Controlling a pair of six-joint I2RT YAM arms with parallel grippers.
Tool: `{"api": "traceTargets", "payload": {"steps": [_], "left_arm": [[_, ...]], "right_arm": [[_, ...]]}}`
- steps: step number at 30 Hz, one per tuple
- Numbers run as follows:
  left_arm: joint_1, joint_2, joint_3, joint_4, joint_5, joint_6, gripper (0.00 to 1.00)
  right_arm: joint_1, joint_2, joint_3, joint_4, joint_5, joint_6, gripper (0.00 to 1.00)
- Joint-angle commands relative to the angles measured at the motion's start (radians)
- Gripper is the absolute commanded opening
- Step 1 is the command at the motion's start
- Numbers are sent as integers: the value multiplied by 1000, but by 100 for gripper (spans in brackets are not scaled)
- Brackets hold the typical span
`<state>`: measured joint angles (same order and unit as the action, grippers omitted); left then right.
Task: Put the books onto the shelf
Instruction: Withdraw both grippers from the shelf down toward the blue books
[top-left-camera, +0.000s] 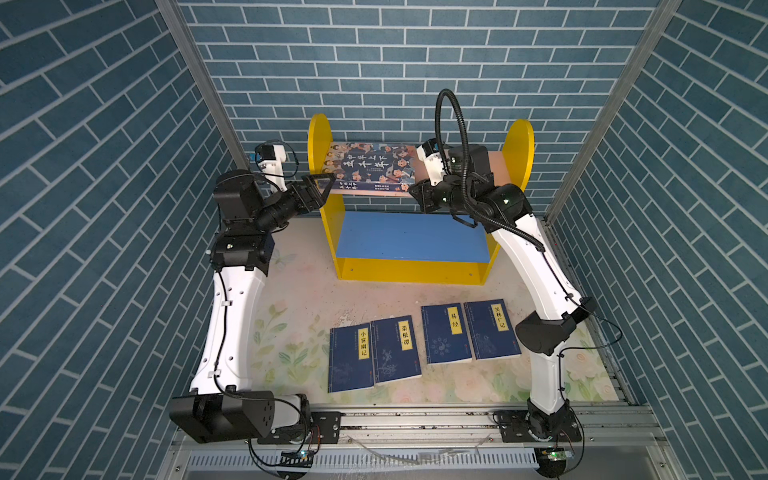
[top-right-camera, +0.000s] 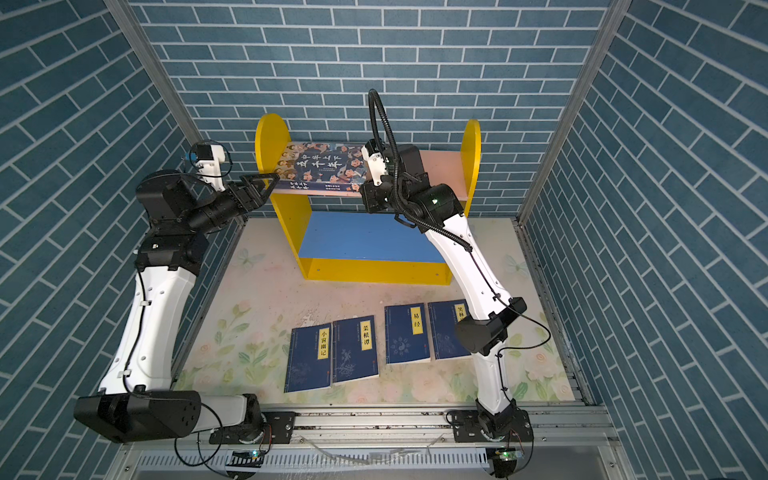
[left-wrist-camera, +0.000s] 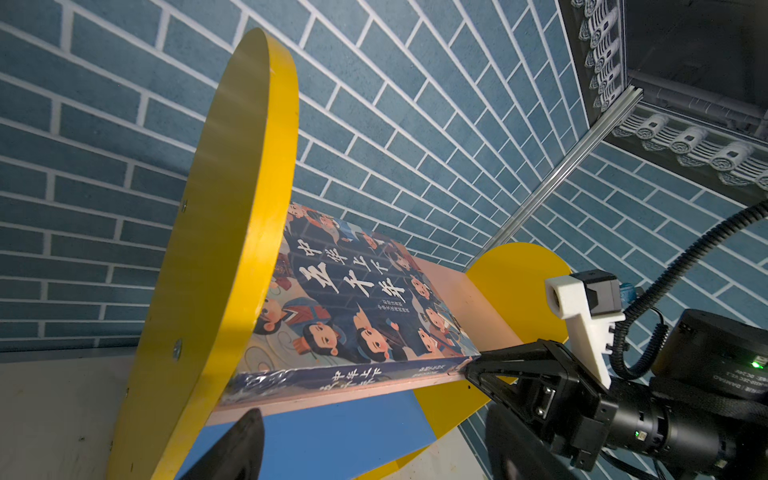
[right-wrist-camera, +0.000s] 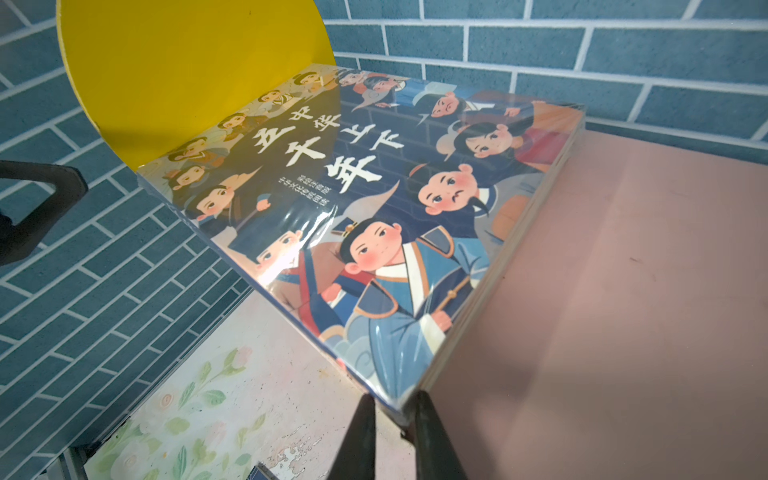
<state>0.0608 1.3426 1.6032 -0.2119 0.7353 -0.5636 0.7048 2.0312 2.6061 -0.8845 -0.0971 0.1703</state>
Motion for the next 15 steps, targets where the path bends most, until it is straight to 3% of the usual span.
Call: {"api": "traceTargets", "payload": {"steps": [1,3,6,15], "left_arm": [[4,-23,14,14,13,2,84],[4,-30,16,8,20,8,84],[4,-44,13,-13,31,35,85],[4,-174,-108,-187,101,197,88]], "right_arm": [[9,11,20,27,-12,-42,35],[9,-2,19,26,34,-45,47],[9,-33,18,28,88,-63,54],[9,-226,-66,14,84,-78,57]]}}
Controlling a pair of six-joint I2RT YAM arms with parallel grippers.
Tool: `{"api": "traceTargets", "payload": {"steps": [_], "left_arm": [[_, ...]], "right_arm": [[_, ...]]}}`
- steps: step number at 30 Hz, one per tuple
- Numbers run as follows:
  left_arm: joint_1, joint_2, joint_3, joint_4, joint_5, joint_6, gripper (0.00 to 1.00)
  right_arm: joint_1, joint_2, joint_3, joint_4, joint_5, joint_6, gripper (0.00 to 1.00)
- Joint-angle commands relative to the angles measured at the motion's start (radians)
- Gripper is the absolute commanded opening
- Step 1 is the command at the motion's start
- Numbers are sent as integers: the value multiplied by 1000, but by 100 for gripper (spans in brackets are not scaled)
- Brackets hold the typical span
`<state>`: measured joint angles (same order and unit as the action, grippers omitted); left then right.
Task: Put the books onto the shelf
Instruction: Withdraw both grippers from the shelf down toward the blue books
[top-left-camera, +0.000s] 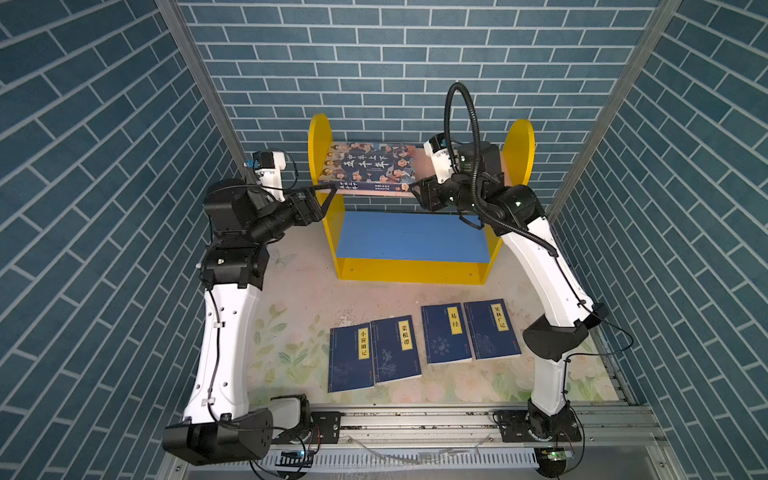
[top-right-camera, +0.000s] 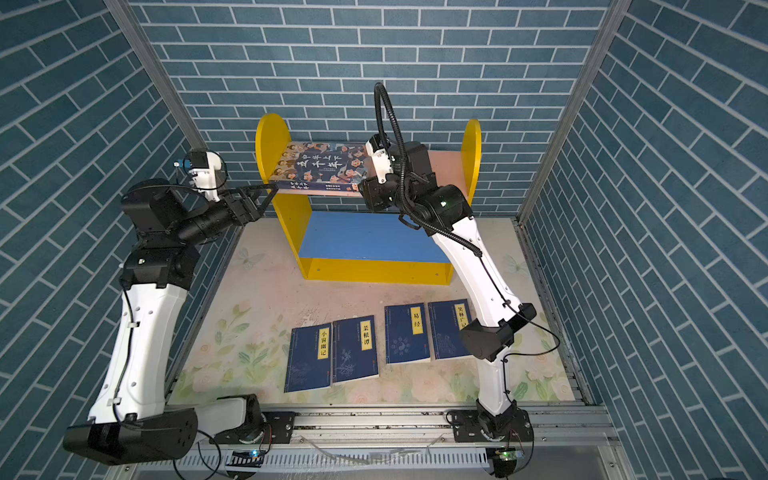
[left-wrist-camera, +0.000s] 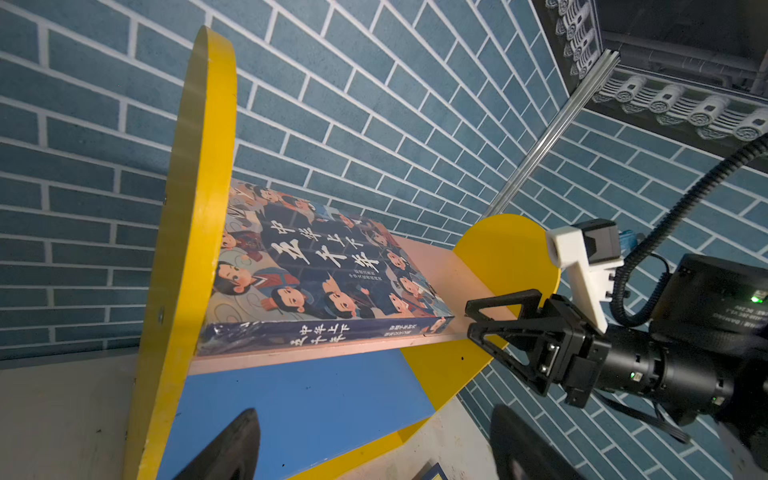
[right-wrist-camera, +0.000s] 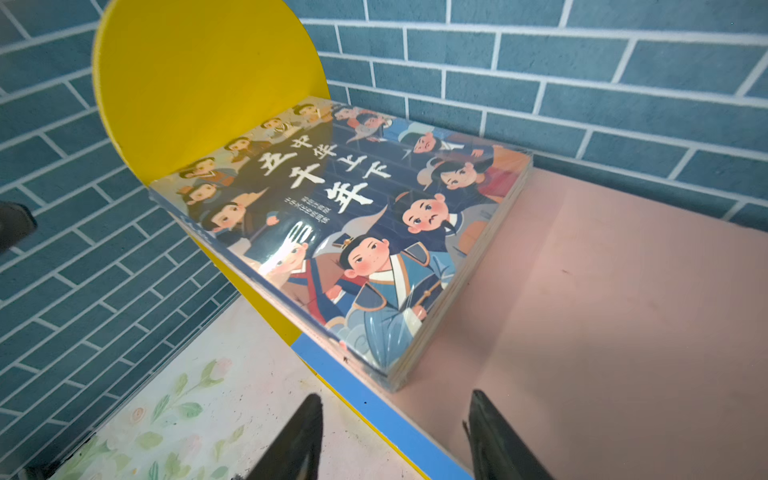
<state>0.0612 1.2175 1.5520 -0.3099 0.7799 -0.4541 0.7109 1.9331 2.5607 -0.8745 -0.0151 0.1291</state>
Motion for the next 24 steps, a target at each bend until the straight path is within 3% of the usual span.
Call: {"api": "traceTargets", "payload": {"steps": [1,7,14,18,21,24], "left_arm": [[3,-67,-87,-108,73,106,88],[2,-180,-322,-209,93,132,89],[-2,-264,-615,-177,73,46,87],[-33,-253,-717,-153,56,44,85],[-107,-240,-752,-142,9,95,85],[-197,-215,-771,-110,-16,120,85]], "right_arm": [[4,-157,-51,-5,-10,-27,57],[28,-392,-372,-65,-225,61,59],[91,-730,-997,103,-392,218,66],[114,-855,-1277,176,-398,319,66],[122,-930,-1485,270,-376,404,66],[122,-977,-1628,286,-263,483,66]]}}
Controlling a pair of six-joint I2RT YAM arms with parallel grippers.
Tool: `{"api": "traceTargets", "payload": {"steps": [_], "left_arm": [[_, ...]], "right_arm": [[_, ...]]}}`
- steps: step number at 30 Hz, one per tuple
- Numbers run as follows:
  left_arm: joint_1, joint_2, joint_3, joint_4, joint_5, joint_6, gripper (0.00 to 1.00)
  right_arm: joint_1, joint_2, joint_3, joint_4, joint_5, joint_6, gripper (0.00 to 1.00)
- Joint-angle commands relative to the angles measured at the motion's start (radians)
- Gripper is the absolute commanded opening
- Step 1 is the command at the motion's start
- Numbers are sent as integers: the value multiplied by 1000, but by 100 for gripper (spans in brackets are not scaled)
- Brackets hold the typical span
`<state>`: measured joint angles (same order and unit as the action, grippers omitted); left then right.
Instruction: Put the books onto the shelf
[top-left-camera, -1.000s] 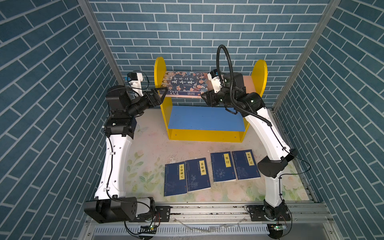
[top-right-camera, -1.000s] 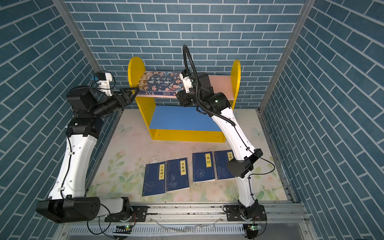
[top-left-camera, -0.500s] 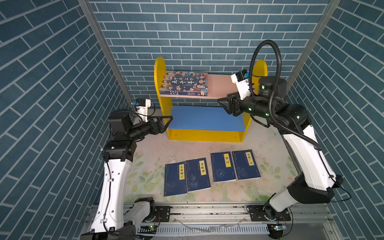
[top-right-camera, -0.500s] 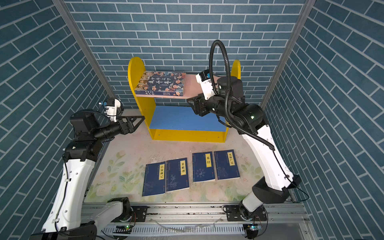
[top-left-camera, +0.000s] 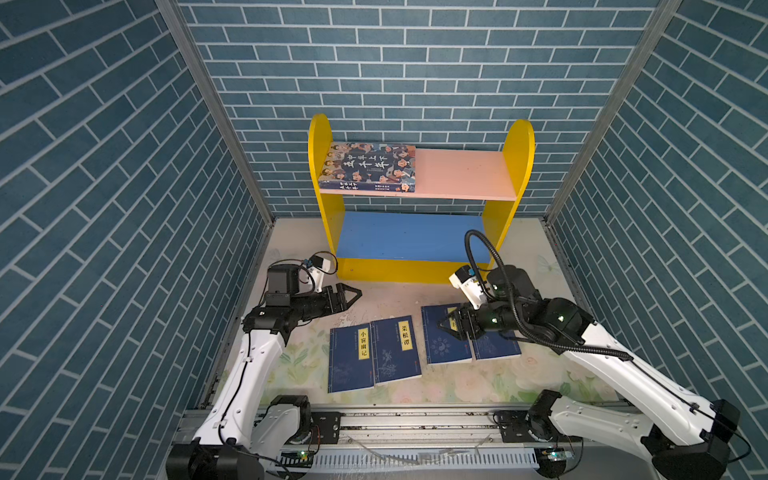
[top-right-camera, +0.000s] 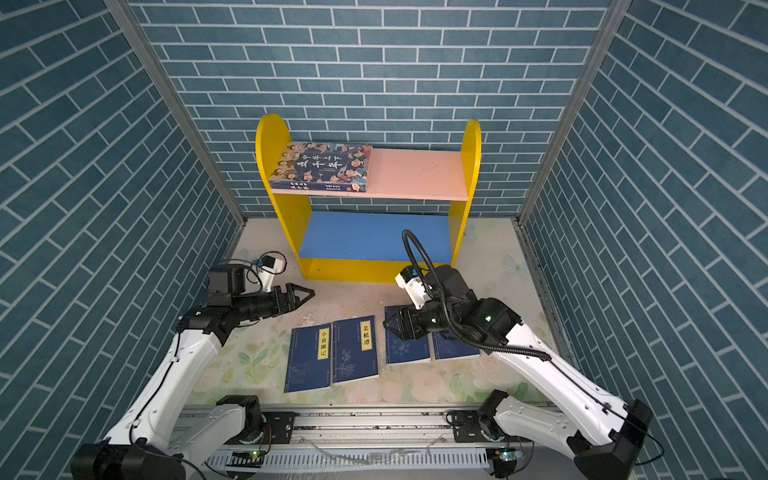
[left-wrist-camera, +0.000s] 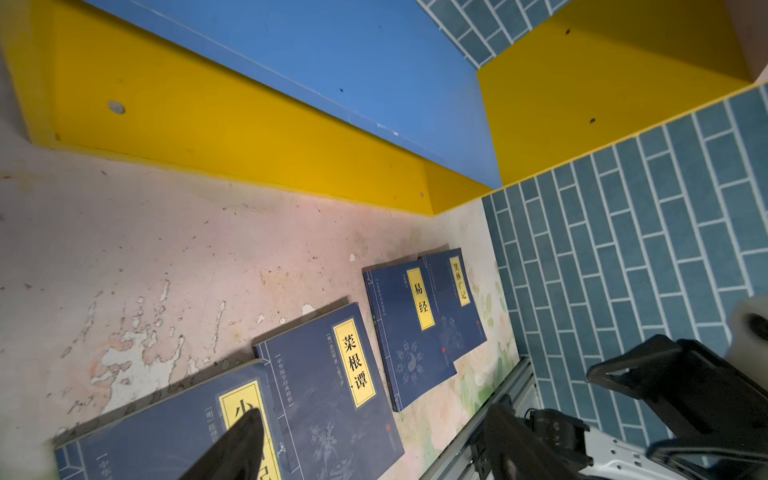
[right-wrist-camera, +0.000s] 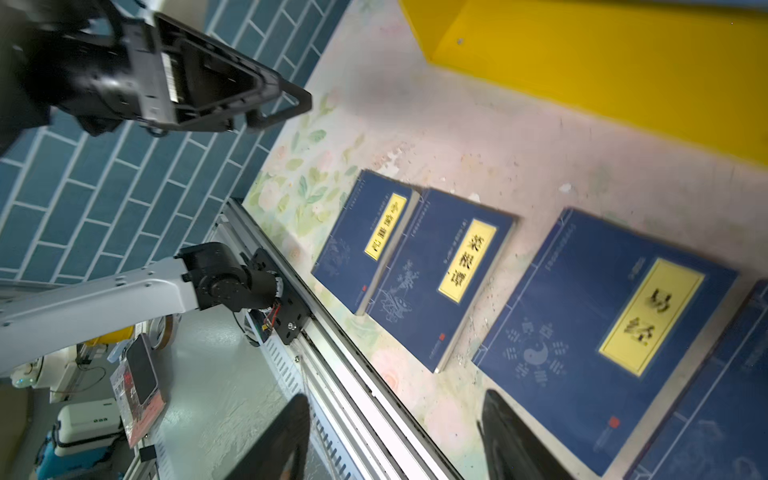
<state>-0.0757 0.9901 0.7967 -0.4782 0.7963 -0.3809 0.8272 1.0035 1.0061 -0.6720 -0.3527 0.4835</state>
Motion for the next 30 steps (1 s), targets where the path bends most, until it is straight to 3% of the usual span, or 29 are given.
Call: {"api": "traceTargets", "payload": {"steps": [1,8,13,15,18,21,23,26,30], "left_arm": [[-85,27,-16,67,-32,57,85],[-189,190,46,53,42,234,84],[-224,247,56,60,35,293,84],[-242,258,54,69,36,314,84],[-280,280,54,89,56,340,84],[-326,307,54,114,7,349,83],[-337,321,35,161,-35,277,82],[-350,357,25,233,8,181,82],[-425,445,86,230,12,183,79]], "right_arm": [[5,-59,-114,84,111,151,67],[1,-69,-289,201,195,211,69],[-23,-63,-360,187,403,250,68],[-62,-103,-402,205,422,258,68],[-155,-169,-456,231,389,262,68],[-235,-170,-494,311,271,234,69],[-249,-117,-476,313,214,212,69],[-250,-22,-448,349,145,182,68],[-252,59,-449,394,134,181,67]]}}
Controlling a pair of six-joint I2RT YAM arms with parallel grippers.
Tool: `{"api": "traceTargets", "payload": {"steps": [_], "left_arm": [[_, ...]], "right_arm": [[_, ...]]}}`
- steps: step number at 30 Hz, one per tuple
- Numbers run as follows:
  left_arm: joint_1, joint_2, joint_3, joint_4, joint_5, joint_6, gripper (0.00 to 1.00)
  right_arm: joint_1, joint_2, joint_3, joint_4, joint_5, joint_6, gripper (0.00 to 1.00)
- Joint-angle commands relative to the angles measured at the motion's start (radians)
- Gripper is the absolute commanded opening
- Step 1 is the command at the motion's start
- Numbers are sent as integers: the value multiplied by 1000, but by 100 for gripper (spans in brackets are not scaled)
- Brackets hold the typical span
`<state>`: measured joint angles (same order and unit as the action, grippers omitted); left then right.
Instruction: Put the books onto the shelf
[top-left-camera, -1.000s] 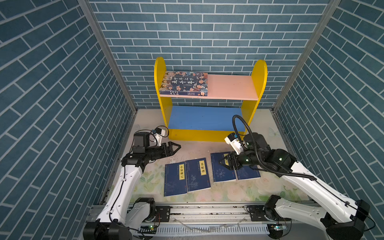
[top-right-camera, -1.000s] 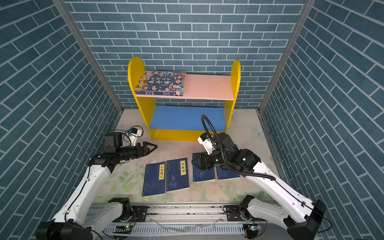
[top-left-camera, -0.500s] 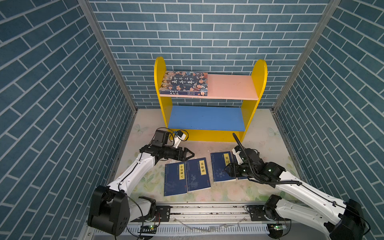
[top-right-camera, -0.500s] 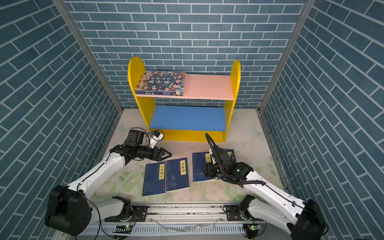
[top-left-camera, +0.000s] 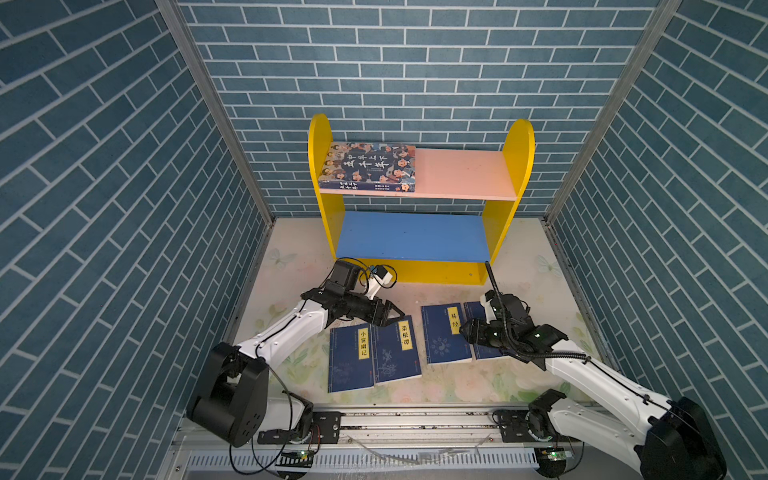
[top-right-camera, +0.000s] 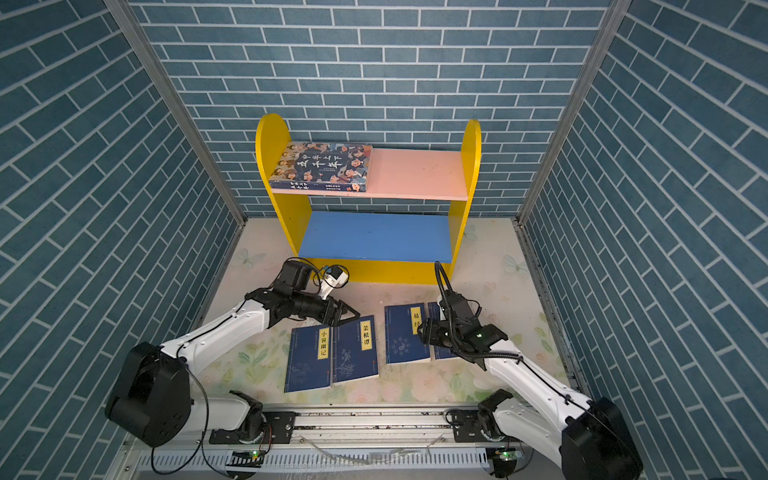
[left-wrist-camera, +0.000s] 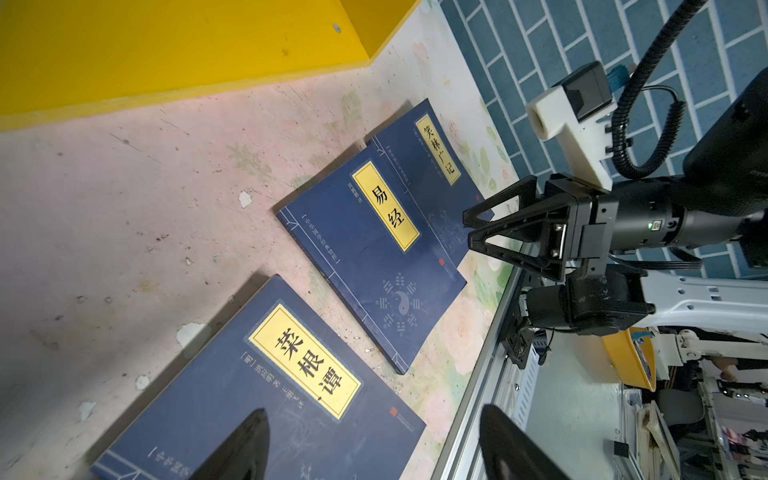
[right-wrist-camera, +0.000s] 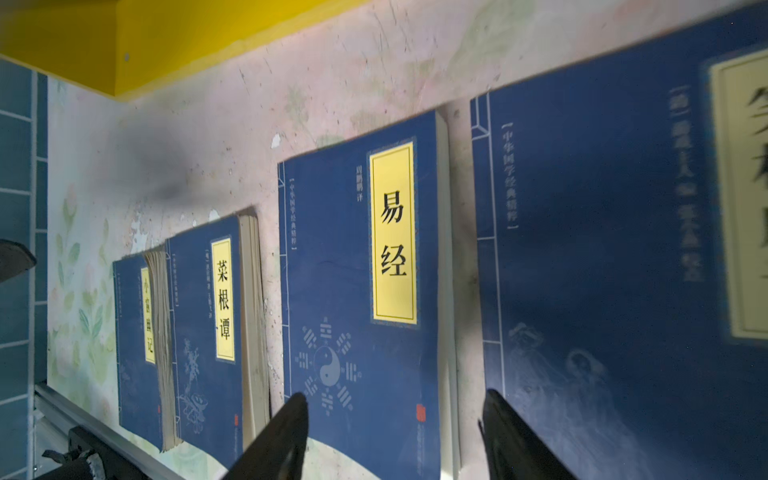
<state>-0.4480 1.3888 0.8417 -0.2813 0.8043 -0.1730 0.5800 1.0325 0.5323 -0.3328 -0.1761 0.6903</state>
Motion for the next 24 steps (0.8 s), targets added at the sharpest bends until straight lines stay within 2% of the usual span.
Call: {"api": "traceTargets", "payload": {"steps": [1,6,10,15,24], "left_arm": [[-71,65,52,39,-2,-28,79],[-164,193,129,83,-31,-106,79],[-185,245,90,215,-30,-224,78],[-217,319,87,280,6,-212,80],[-248,393,122,294,-96,-255,78]], "right_arm": [[-4,44,24,57,-33,-26,67],[-6,76,-2,95,-19,-15,66],[-9,92,-20,117,-35,-15,65],[-19,81,-33,71,9,-29,65],[-34,111,-58,111,-38,-39,65]]}}
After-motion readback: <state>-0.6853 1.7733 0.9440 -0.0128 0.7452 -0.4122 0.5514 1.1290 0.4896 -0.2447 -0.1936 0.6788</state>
